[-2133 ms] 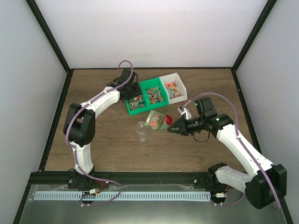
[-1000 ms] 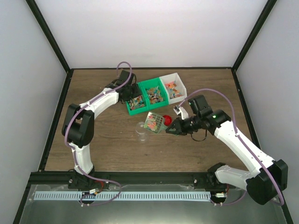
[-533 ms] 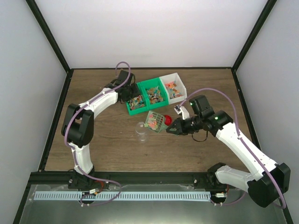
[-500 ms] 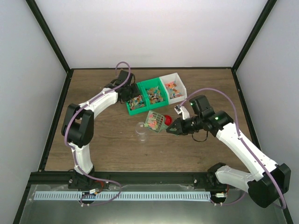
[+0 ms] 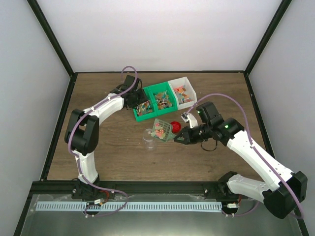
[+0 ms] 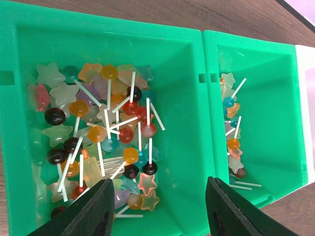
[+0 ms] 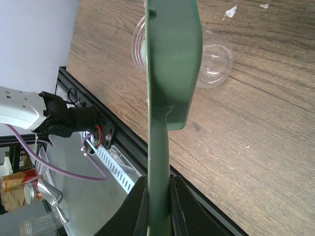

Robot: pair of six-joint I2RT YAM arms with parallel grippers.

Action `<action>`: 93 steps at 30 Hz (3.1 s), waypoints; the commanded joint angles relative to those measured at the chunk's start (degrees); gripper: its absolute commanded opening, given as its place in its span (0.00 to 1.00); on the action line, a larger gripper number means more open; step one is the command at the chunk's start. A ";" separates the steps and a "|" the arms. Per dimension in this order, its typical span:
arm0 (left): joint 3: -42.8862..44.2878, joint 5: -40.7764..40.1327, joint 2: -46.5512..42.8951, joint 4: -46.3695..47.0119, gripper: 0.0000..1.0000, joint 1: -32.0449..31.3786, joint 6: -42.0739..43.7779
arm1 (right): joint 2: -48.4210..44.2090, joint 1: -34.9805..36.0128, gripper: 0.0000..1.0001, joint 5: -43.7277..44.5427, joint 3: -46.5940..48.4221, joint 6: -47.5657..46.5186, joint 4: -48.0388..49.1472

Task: Pack the candies
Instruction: Place the fake candies in the packing bottle.

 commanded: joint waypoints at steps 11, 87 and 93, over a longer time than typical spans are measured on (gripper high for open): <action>-0.88 0.89 -1.86 1.18 0.52 0.75 0.01 | -0.28 1.37 0.01 3.56 3.84 -0.56 -0.10; -3.20 3.28 -2.21 3.31 0.52 1.49 -1.38 | 3.58 8.43 0.01 13.21 12.46 -0.23 -7.27; -3.22 3.44 -2.37 3.55 0.52 1.47 -1.72 | 4.92 10.70 0.01 16.17 13.21 0.34 -8.41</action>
